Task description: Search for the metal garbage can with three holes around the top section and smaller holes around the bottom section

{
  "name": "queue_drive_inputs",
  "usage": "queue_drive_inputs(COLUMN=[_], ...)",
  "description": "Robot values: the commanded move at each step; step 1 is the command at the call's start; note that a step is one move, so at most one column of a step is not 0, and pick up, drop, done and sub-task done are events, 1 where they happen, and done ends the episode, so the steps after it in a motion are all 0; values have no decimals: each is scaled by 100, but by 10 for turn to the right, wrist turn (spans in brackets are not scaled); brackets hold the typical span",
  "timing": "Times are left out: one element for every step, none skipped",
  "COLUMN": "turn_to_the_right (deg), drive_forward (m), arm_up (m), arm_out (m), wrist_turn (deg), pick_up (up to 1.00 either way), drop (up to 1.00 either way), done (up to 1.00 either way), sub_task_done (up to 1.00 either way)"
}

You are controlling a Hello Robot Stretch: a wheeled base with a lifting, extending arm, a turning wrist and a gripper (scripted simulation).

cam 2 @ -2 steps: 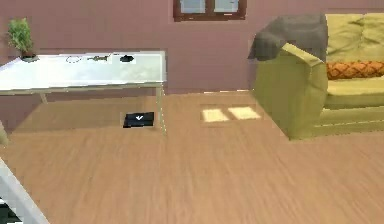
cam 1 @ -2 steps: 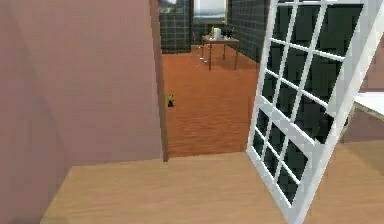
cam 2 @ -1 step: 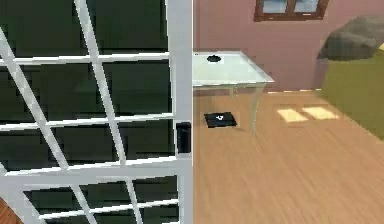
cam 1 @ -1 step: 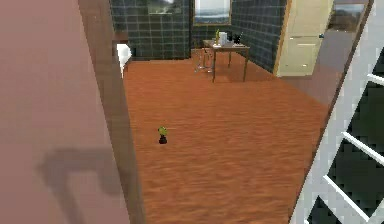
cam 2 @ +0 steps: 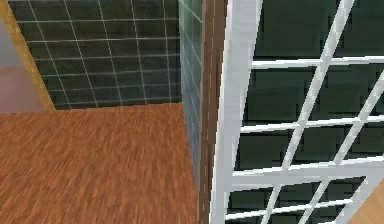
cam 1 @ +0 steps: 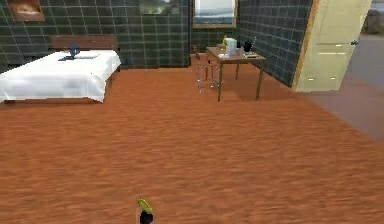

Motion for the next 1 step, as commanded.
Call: queue_drive_inputs(turn_to_the_right=[0], drive_forward=[5], arm_up=[0], arm_out=[0], wrist_turn=[0], pick_up=[0], drop=[0], done=[0], sub_task_done=[0])
